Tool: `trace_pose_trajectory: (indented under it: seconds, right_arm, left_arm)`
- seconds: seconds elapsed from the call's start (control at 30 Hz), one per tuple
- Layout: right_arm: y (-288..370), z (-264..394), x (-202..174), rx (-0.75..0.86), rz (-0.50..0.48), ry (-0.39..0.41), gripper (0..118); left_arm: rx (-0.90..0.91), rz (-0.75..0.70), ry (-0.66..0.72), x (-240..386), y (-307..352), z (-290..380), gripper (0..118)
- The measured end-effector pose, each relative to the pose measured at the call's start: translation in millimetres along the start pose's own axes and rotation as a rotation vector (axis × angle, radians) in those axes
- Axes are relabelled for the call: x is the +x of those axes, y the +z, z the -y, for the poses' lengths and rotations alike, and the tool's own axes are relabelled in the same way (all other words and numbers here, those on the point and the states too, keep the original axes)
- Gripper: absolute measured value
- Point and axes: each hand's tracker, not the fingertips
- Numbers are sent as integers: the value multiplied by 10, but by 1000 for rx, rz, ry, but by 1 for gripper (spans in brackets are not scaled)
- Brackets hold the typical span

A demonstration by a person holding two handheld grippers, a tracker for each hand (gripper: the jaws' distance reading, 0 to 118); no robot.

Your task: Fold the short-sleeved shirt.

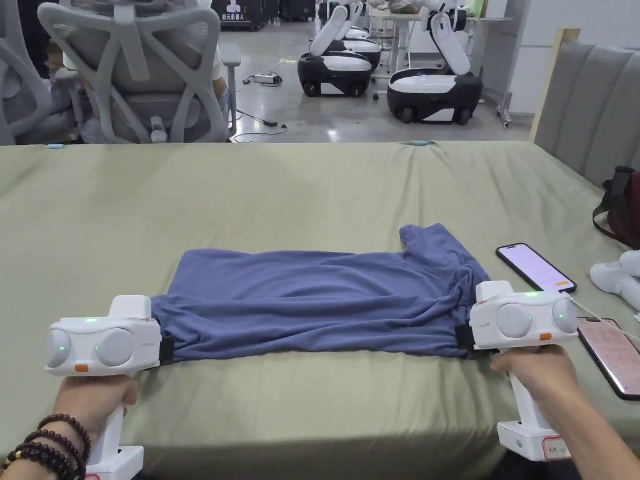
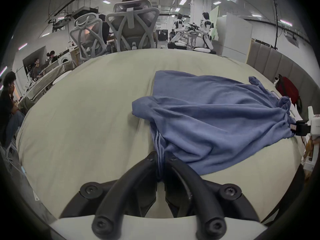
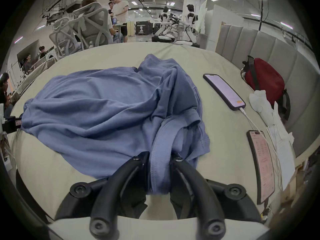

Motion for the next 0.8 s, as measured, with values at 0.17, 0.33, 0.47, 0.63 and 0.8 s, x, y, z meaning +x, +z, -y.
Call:
trace_pose_trajectory:
  seconds: [0.17,0.33,0.47,0.63,0.8]
  right_arm:
    - [113,0,39,36,59,22,106]
    - [384,-32,70,106,22,3,111]
    - [506,-95,13,154,1,-5,13]
    - [541,-179,-102,165,-27,13,1]
    - [498,-315,-211,175,-30,56,0]
  left_arm:
    - [21,-60,-24,20,55,-37,103]
    - [84,-68,-13,60,192,-207,107]
    - [148,-56,-16,91,301,-308,26]
    - [174,-51,-26,153,319,-426,0]
    - [191,-52,-9,180,202,-664,0]
